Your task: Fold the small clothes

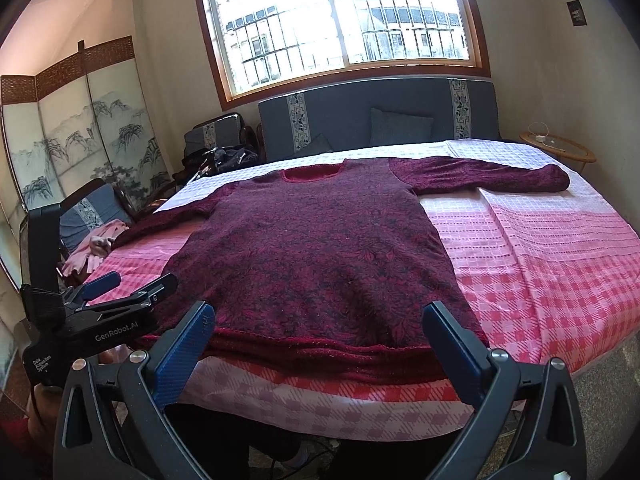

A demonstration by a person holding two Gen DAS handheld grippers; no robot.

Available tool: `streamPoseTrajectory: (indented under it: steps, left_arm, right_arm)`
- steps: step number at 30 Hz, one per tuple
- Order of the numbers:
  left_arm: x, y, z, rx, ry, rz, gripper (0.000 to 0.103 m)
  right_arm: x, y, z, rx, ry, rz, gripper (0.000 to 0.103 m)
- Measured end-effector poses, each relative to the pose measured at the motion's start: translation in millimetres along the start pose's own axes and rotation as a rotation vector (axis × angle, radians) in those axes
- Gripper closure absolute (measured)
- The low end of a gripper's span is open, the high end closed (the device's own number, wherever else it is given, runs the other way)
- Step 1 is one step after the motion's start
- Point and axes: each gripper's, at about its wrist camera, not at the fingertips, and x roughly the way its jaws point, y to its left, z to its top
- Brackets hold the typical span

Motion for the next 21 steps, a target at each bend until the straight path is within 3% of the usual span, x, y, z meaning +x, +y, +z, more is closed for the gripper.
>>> streamPoseTrajectory:
  steps: [7, 14, 21]
  left_arm:
    - [3, 5, 1, -0.039, -0.027, -0.013, 0.000]
    - [13, 3, 12, -0.007, -0.001, -0.017, 0.000]
    - [17, -3, 31, 0.029, -0.024, 0.004, 0.000]
  right_arm:
    - [7, -4, 1, 0.012, 0.014, -0.008, 0.000]
    - [21, 5, 14, -0.013, 0.029, -0.011, 0.000]
    - [28, 3, 30, -0.026, 0.030, 0.000, 0.000]
